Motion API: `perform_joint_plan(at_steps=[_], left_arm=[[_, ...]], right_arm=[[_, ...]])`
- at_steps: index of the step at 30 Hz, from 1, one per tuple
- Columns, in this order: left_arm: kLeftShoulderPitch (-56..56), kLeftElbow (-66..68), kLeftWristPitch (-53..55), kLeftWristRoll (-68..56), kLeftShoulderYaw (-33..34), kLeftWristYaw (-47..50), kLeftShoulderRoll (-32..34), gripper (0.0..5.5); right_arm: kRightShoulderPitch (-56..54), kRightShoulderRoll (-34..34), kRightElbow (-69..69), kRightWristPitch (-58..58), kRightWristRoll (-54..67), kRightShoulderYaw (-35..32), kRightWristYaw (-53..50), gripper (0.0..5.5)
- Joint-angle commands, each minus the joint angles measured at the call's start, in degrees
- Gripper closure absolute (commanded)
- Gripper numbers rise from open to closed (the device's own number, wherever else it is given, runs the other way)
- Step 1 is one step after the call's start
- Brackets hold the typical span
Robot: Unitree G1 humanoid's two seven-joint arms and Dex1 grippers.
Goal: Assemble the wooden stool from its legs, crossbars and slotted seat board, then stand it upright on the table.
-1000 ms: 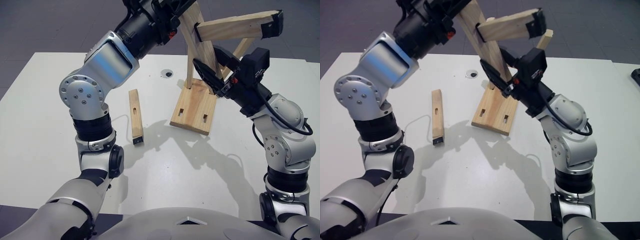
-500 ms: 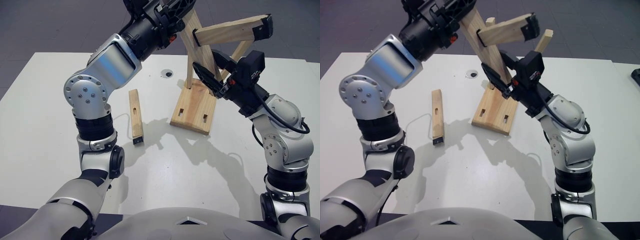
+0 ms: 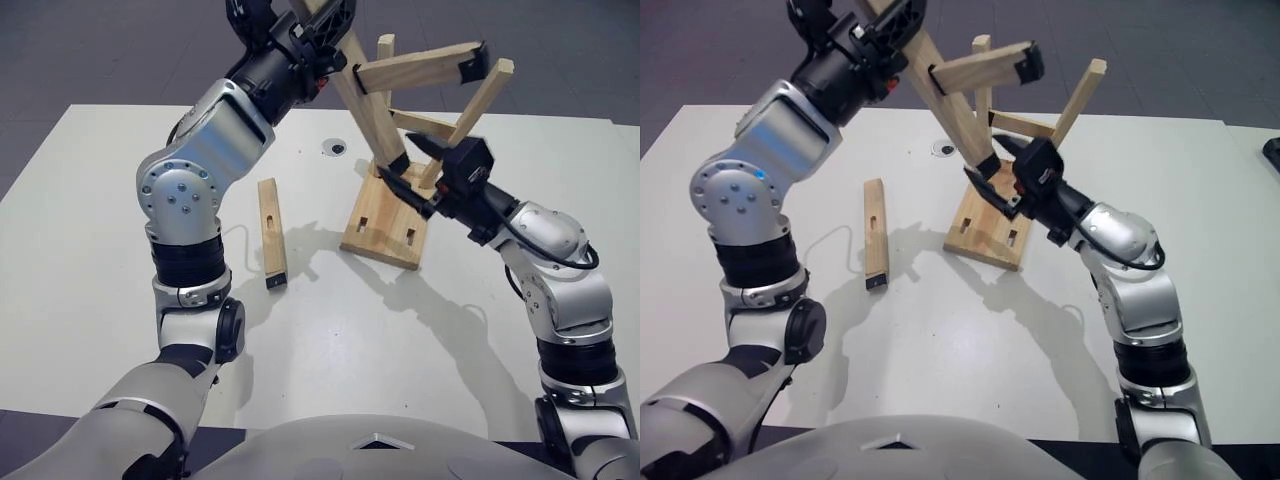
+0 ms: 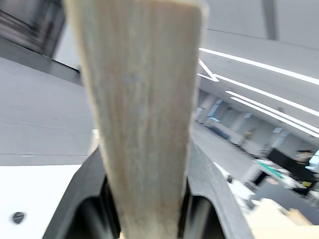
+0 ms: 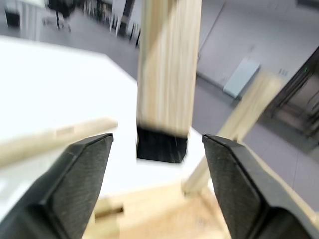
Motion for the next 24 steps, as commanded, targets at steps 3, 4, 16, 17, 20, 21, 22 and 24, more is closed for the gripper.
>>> perform_joint_plan(at_steps=[3, 4, 16, 17, 20, 21, 22, 24], left_arm=[[10.2, -1.63, -12.03, 20.27, -7.62, -3.51, 2.89, 4.47], [12.0, -2.35, -13.22, 22.97, -8.94, -3.84, 3.2, 4.47], [15.4, -5.49, -14.69, 26.82, -8.34, -5.74, -2.96, 4.47], [15.35, -5.67, -14.29, 26.38, -8.2, -5.74, -3.62, 4.47], [15.79, -6.18, -13.45, 26.54, -8.92, -6.06, -4.91, 4.47], [16.08, -6.21, -13.15, 26.76, -9.26, -6.32, -5.21, 4.47], [16.36, -6.26, -12.88, 26.97, -9.57, -6.56, -5.37, 4.47], [16.83, -6.24, -12.35, 27.41, -10.05, -7.09, -5.47, 4.47]], right_arm=[[9.95, -7.96, 4.28, -3.18, -6.51, 2.55, 5.14, 1.29], [11.54, -9.18, 4.83, -3.59, -6.71, 2.59, 6.6, 1.12], [12.91, -5.95, 14.82, 2.57, -4.79, 1.72, 6.73, 0.1], [12.62, -5.01, 15.29, 3.01, -4.12, 1.67, 6.66, 0.1], [11.37, -2.15, 16.27, 4.75, -2.36, 1.84, 6.39, 0.1], [11.12, -1.3, 16.34, 5.42, -1.52, 2.0, 6.58, 0.1], [10.96, -0.5, 16.28, 6.15, -0.77, 2.05, 6.65, 0.1], [10.76, 0.77, 16.11, 7.47, 0.25, 2.24, 6.77, 0.1]])
